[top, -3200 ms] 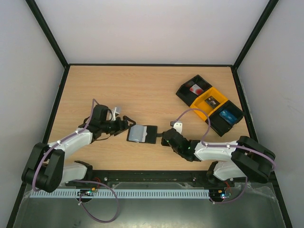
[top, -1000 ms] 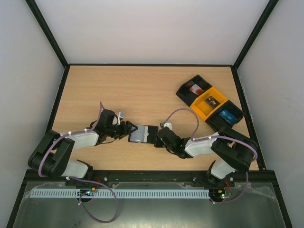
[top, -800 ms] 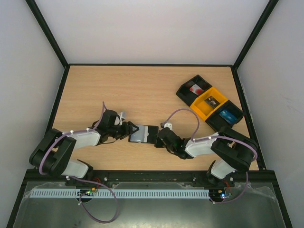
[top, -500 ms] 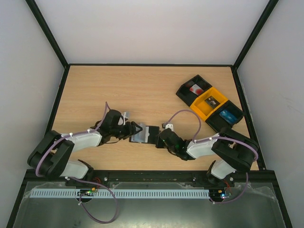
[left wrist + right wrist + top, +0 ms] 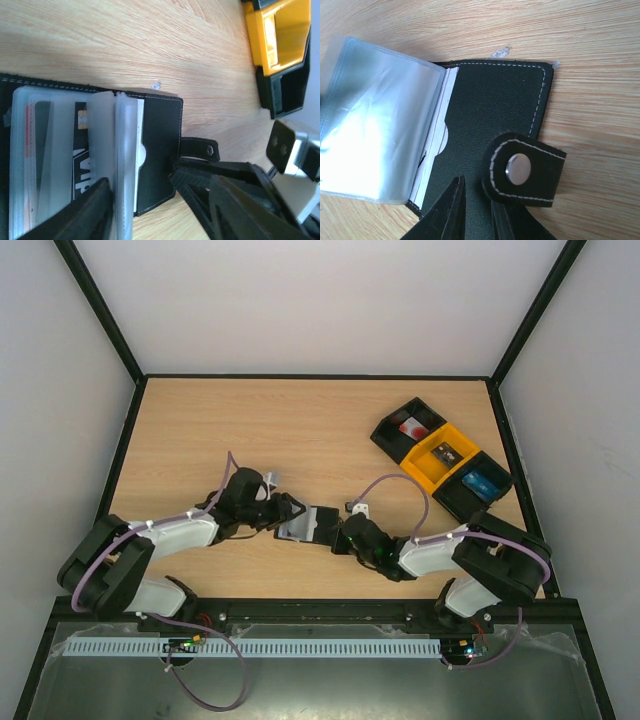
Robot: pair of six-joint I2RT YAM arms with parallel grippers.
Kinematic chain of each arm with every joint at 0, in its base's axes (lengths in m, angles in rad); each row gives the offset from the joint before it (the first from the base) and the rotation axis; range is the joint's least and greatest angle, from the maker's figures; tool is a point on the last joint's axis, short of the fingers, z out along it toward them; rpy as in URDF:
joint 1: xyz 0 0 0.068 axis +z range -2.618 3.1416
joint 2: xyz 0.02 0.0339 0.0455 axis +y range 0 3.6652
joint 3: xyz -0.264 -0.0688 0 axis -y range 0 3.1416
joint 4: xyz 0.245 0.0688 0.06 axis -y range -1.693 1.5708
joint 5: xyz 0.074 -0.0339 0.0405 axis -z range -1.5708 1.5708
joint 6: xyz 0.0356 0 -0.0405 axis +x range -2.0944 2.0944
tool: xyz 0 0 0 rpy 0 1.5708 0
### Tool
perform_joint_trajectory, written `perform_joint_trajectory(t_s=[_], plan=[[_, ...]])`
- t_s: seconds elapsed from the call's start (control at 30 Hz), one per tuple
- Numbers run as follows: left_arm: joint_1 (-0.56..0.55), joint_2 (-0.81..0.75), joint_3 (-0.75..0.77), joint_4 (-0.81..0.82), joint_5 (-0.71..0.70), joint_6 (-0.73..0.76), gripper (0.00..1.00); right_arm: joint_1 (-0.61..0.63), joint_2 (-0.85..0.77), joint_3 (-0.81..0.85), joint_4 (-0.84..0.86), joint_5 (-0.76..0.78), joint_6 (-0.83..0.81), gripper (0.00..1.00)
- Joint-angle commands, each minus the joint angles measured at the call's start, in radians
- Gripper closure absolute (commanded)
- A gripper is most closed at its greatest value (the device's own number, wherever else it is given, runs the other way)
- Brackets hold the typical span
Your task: Take the credit cards out of the card holder
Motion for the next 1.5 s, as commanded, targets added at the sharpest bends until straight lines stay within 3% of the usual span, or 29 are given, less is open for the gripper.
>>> perform_joint_trajectory(t_s=[0.0,0.1,0.23,0.5,0.67,0.93,1.13,1.47], plan=[[-0.016,-0.01,0.049,-0.047,-0.032,0.006,0.4,-0.003,-0.033,-0.019,0.025,-0.002,0.001,0.83],[-0.017,-0.01,0.058,-0.063,-0.045,0.012,0.39,-0.003,-0.045,-0.027,0.033,-0.004,0.018,0.79],[-0.017,0.013,0.061,-0.07,-0.049,0.016,0.46,-0.003,-0.046,-0.023,0.03,0.001,0.032,0.79],[-0.019,0.015,0.071,-0.088,-0.024,0.027,0.76,-0.003,-0.041,-0.043,0.038,0.011,0.017,0.8],[-0.026,0.049,0.046,0.011,0.037,-0.018,0.94,-0.003,-0.047,-0.046,0.048,0.018,0.019,0.82],[-0.065,0.078,0.099,-0.067,-0.035,0.017,0.91,-0.003,-0.034,-0.046,0.06,0.036,0.032,0.85],[-0.083,0.097,0.126,-0.079,-0.042,0.013,0.8,-0.003,-0.033,-0.045,0.079,0.02,0.042,0.85],[-0.105,0.052,0.205,-0.261,-0.111,0.061,0.74,-0.004,-0.05,-0.065,0.085,0.016,0.055,0.88]])
